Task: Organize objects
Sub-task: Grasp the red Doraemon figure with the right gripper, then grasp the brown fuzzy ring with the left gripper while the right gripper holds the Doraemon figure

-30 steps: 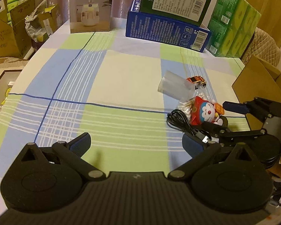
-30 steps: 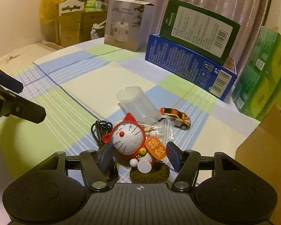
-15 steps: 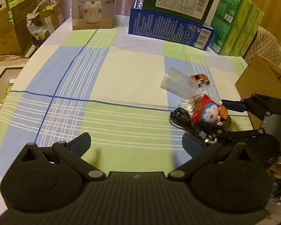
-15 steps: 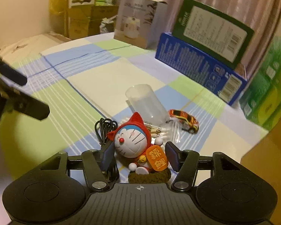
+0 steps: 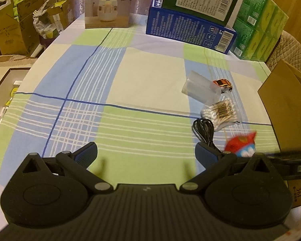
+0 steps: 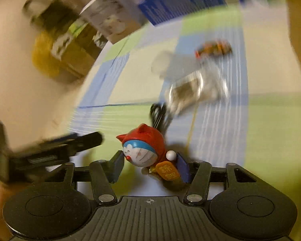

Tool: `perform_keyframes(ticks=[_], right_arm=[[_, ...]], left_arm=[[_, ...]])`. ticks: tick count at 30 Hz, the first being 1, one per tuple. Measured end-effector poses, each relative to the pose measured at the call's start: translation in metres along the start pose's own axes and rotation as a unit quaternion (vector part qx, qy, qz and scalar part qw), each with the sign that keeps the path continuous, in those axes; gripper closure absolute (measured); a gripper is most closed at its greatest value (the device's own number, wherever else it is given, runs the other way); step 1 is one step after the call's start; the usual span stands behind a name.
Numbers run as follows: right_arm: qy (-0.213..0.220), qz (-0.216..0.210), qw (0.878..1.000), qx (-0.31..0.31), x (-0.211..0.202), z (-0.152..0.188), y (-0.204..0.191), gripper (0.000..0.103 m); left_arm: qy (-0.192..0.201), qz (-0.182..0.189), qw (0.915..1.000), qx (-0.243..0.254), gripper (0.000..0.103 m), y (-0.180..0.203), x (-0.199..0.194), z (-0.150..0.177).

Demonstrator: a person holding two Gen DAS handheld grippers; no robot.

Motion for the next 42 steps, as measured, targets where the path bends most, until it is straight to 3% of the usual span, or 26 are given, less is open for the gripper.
perform_keyframes(ticks=[2, 7, 11, 16, 20, 23, 25, 32, 34, 36, 42], right_arm=[[0.003, 0.005, 1.0, 0.013, -0.008, 0.005, 0.0, 0.052], [0.045, 0.088, 0.995, -0.027, -0.03, 0.009, 0.0, 0.052], [0.069, 0.108, 0.992, -0.007, -0.04, 0.007, 0.014, 0.052], [0.085, 0.186, 0.979, -0.017, -0.044, 0.004, 0.024, 0.052], [0.075, 0.164, 0.984, -0.002, -0.039, 0.005, 0.026, 0.052], [0.035, 0.082, 0.994, 0.063, -0.03, 0.012, 0.026, 0.052], [0.02, 0.051, 0.994, 0.09, -0.027, 0.018, 0.025, 0.052], [0.051, 0.081, 0.991, 0.09, -0.041, 0.015, 0.031, 0.049], [0.069, 0.107, 0.989, 0.075, -0.043, 0.011, 0.034, 0.035], [0.086, 0.133, 0.986, 0.055, -0.048, 0.011, 0.034, 0.033], [0.122, 0.134, 0.983, 0.035, -0.058, 0.006, 0.03, 0.032]], left_arm=[[0.0, -0.001, 1.0, -0.005, 0.001, -0.003, 0.0, 0.0], [-0.003, 0.004, 1.0, 0.003, 0.001, 0.002, 0.0, 0.001], [-0.002, 0.021, 0.9996, 0.017, 0.001, 0.012, 0.0, 0.001], [-0.009, 0.025, 0.9992, 0.029, 0.001, 0.018, 0.003, 0.003], [-0.01, 0.029, 0.9989, 0.036, 0.001, 0.019, 0.003, 0.004], [-0.01, 0.031, 0.9983, 0.048, 0.001, 0.02, 0.001, 0.006], [-0.012, 0.035, 0.9974, 0.061, 0.001, 0.022, -0.002, 0.009], [-0.024, 0.062, 0.9923, 0.105, 0.001, 0.038, -0.007, 0.026], [-0.022, 0.069, 0.9901, 0.12, 0.002, 0.047, -0.008, 0.031], [-0.02, 0.081, 0.988, 0.13, 0.002, 0.057, -0.009, 0.035], [-0.026, 0.114, 0.9786, 0.169, 0.017, 0.091, -0.004, 0.05]])
Point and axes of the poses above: each gripper's, at about its wrist camera, not at the fingertips, and x roughly the way its jaws point, y to its right, z to its underside, the point moved 4 cm from there along x, roughly the way its jaws point
